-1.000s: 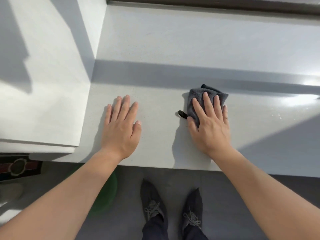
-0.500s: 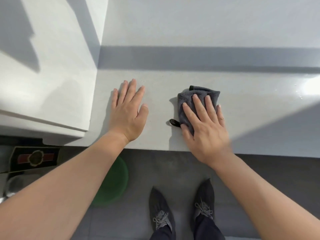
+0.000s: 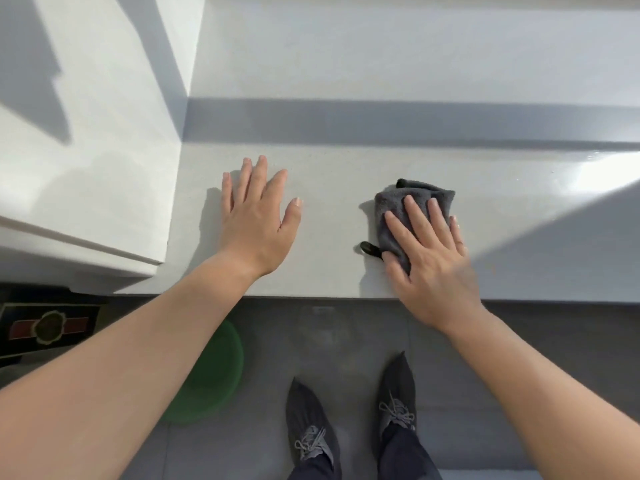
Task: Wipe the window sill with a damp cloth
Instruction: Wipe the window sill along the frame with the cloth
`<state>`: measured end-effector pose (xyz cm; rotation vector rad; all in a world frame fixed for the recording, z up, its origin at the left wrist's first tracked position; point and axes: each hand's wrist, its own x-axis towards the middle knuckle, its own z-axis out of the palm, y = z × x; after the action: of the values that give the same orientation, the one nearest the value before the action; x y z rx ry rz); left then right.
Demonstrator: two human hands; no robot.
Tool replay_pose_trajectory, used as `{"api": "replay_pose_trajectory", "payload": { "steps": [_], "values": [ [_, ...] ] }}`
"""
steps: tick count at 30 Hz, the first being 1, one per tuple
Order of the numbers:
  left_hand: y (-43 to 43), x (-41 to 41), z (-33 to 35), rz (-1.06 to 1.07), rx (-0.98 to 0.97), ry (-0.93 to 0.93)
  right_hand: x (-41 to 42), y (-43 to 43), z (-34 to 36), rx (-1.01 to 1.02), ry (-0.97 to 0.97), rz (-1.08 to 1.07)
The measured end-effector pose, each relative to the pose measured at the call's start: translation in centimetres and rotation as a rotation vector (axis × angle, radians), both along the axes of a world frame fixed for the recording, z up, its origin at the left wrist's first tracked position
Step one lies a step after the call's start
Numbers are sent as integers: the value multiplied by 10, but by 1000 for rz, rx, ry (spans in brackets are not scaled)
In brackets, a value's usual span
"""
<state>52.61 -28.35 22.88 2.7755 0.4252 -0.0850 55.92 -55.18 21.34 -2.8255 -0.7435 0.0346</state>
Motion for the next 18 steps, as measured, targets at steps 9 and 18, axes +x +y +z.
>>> {"api": "replay_pose_trajectory", "payload": {
  "steps": [9,18],
  "values": [
    [-63,56,-3,-64,-88,5,34,4,8,-19,76,-250],
    [-67,75,-11,2,71,87,158,-40,8,-60,163,-259]
  ]
}}
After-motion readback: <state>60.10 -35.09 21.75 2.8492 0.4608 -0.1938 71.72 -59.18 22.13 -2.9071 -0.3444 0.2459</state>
